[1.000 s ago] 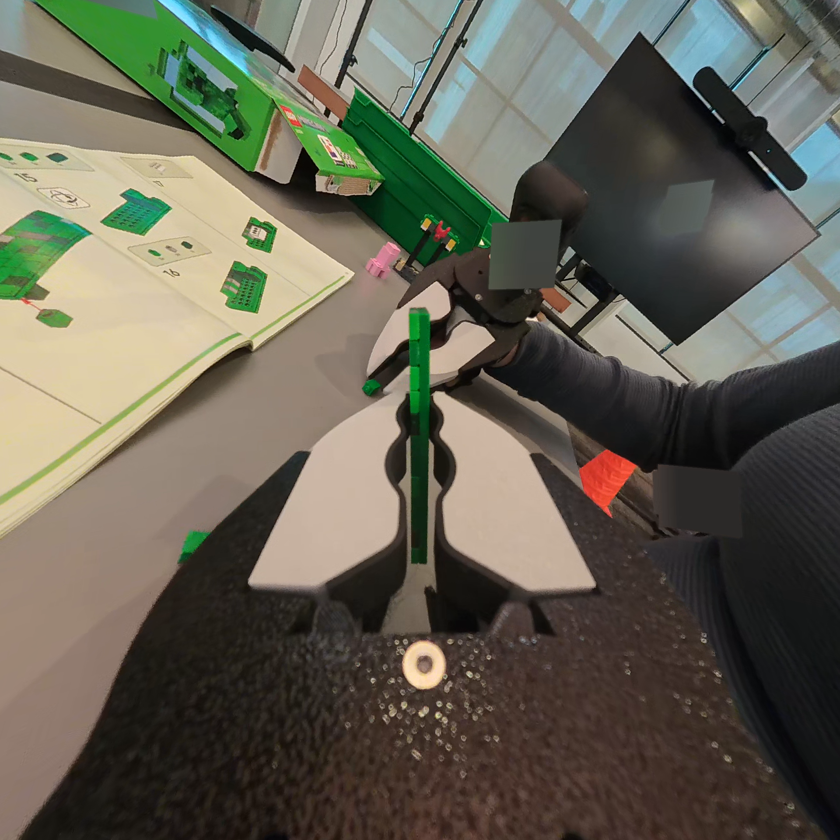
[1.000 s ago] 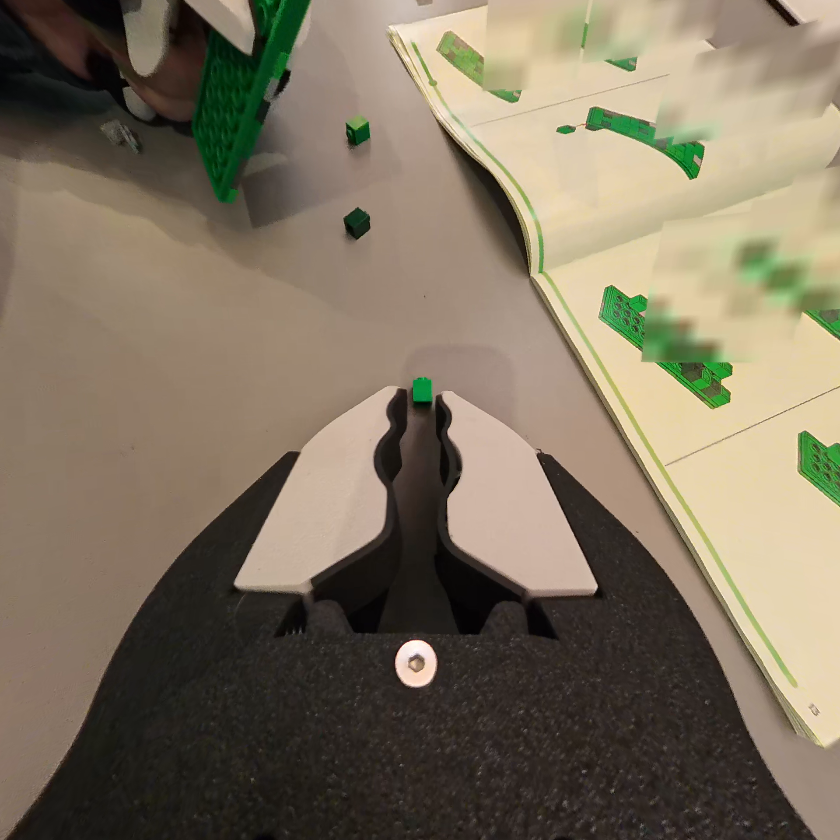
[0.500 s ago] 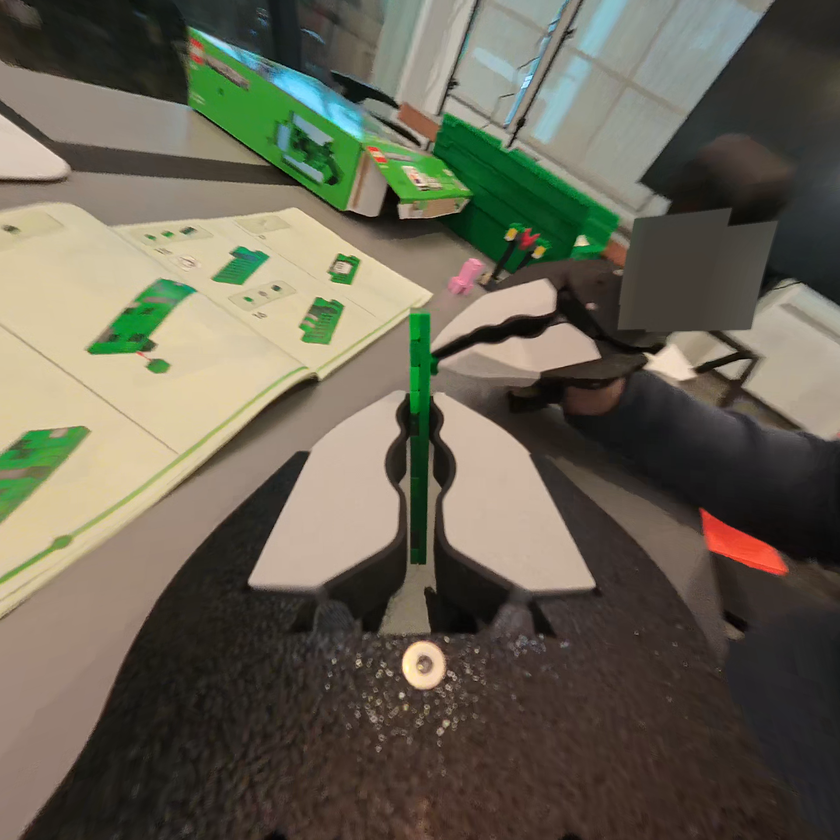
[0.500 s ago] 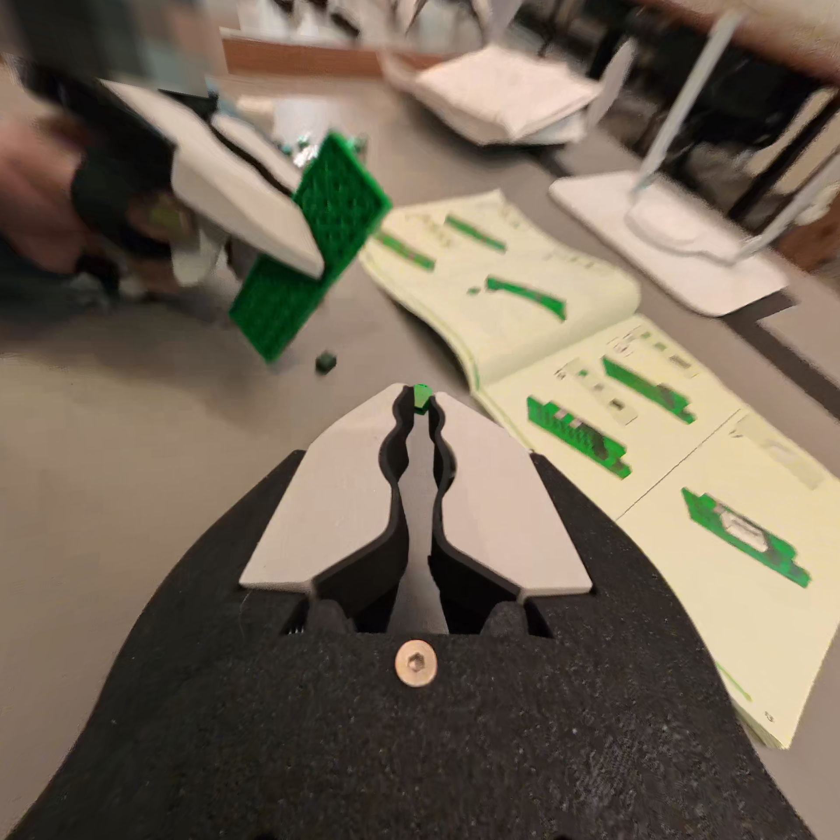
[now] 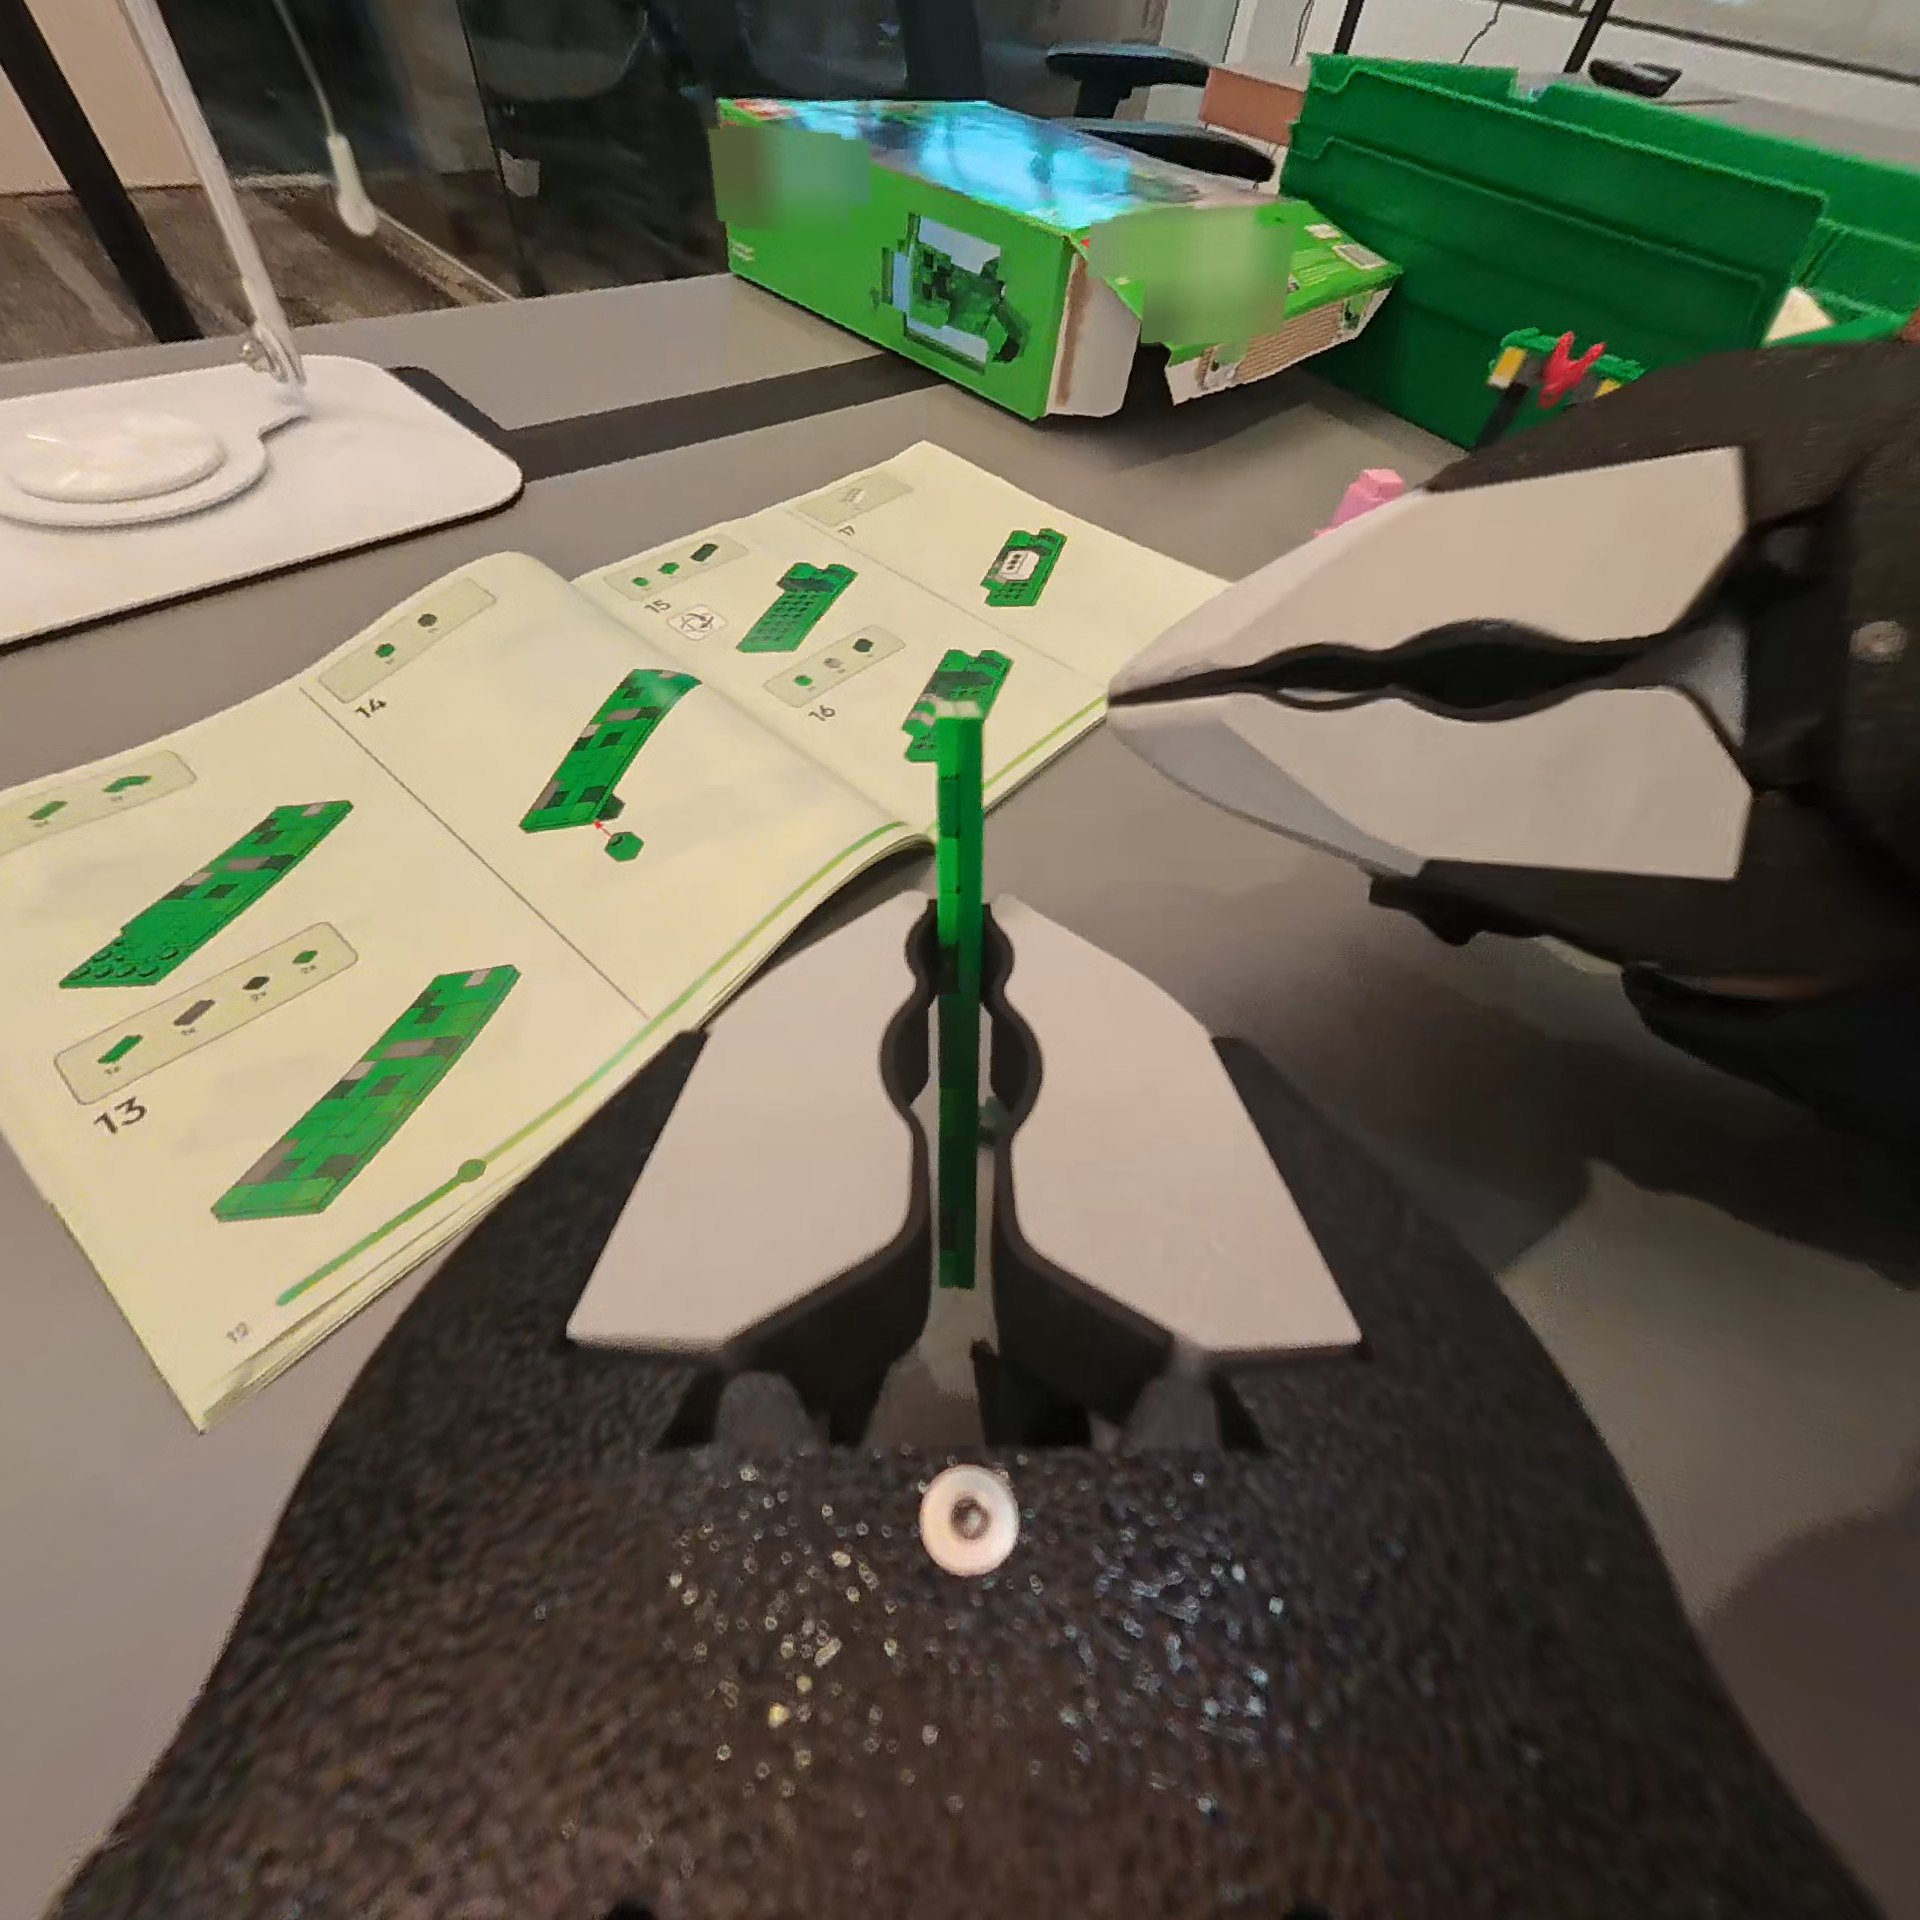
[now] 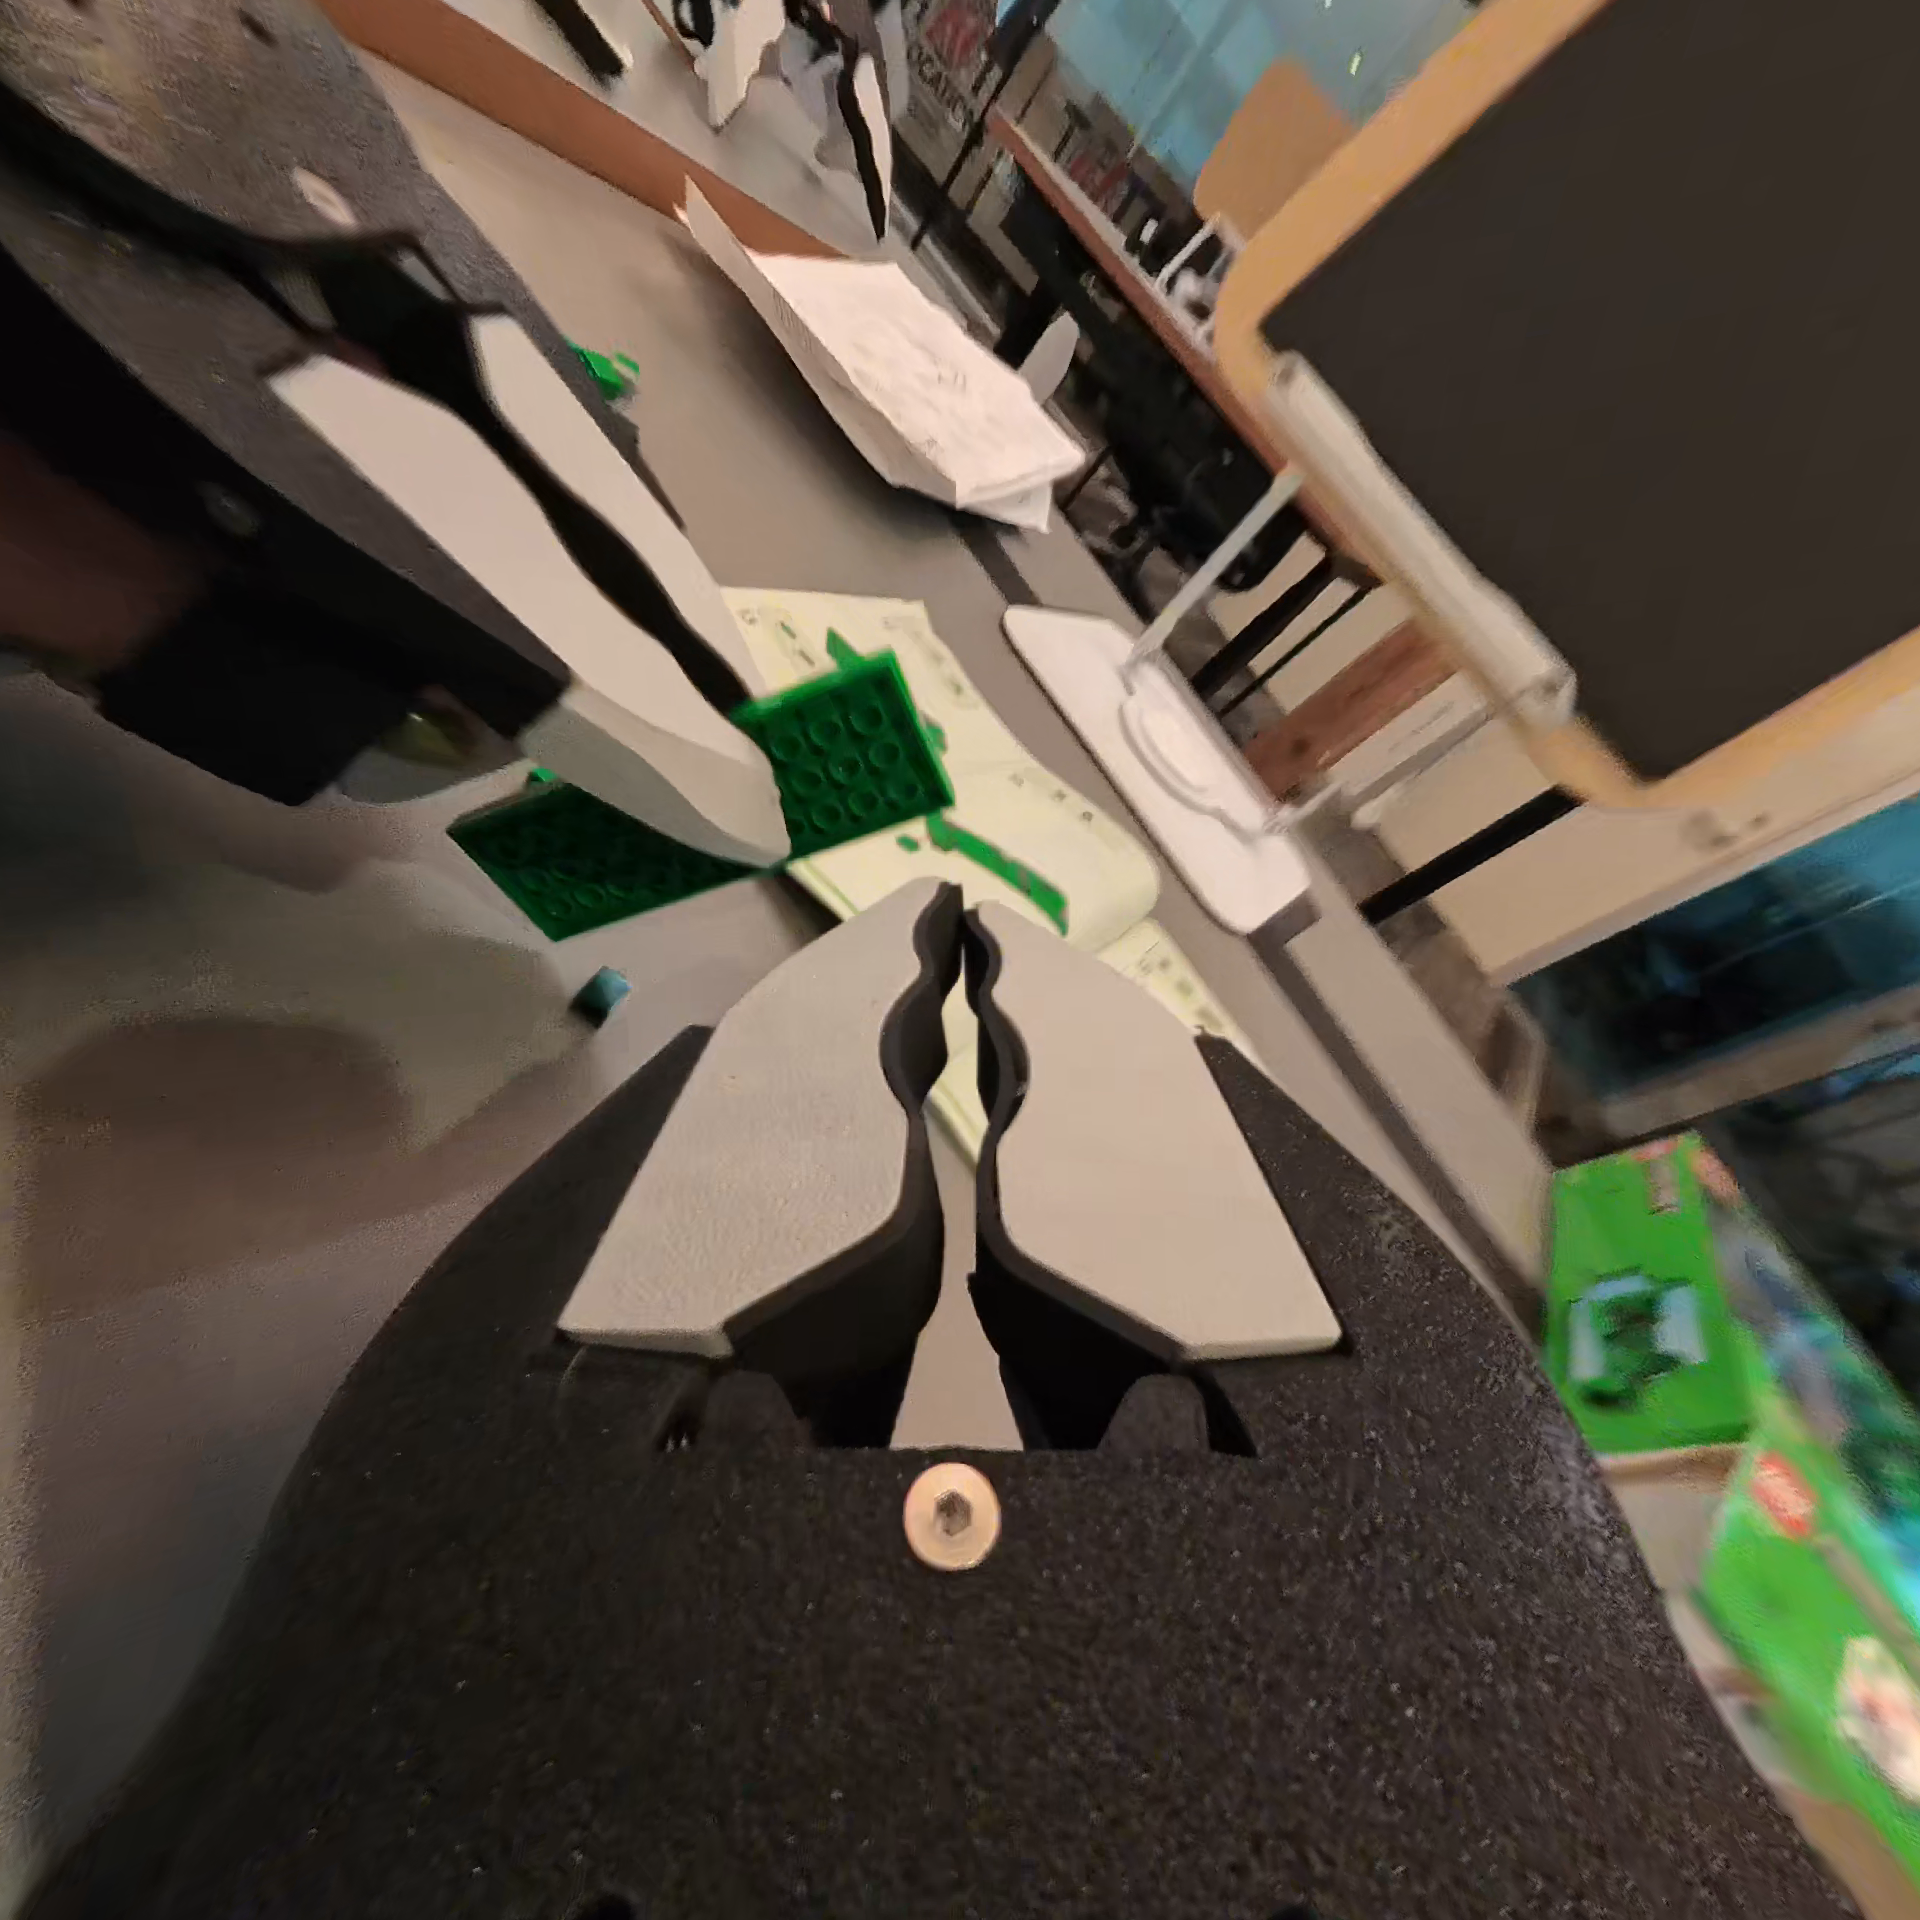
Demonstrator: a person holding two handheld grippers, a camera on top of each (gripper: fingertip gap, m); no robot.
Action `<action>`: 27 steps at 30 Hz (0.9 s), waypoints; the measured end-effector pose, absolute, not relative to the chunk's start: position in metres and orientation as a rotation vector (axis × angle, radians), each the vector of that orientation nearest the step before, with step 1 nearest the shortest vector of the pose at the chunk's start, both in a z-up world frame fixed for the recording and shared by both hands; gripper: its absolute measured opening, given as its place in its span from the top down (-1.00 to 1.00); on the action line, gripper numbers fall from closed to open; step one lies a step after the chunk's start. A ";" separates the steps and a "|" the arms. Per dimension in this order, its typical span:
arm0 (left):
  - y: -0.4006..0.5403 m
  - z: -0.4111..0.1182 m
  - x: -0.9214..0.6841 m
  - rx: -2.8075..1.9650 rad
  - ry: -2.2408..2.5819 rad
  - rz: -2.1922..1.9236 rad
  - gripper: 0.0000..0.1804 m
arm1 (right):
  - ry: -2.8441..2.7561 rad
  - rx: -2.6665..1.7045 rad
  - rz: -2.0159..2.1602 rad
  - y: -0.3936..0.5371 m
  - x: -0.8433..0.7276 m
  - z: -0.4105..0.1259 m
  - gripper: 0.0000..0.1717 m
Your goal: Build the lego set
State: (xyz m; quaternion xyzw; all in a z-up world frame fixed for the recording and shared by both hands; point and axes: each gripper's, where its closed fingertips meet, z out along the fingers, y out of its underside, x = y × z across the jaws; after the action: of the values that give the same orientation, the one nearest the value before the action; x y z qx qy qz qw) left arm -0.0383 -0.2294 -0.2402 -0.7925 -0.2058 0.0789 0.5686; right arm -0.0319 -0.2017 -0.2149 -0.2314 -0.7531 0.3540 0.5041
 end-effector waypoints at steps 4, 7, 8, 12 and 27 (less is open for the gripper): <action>-0.239 -0.239 -0.054 -1.817 -0.543 0.201 0.94 | -1.788 -0.723 0.900 -0.180 -0.043 -0.233 1.00; -0.248 -0.230 -0.064 -1.765 -0.561 0.244 0.94 | -1.804 -0.750 0.877 -0.177 -0.048 -0.247 0.99; -0.251 -0.229 -0.066 -1.753 -0.567 0.255 0.94 | -1.800 -0.746 0.872 -0.177 -0.048 -0.246 1.00; -0.270 -0.217 -0.079 -1.705 -0.591 0.309 0.94 | -1.803 -0.705 0.878 -0.182 -0.047 -0.246 1.00; -0.370 -0.169 -0.100 -1.528 -0.675 0.340 0.94 | -2.302 -0.381 1.397 -0.315 0.028 -0.255 0.84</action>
State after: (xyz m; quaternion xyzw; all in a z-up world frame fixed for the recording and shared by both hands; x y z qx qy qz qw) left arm -0.0997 -0.3700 -0.1692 -0.6746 -0.2981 0.1501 0.6584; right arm 0.0278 -0.3154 -0.2550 -0.1369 -0.8277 0.5023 0.2094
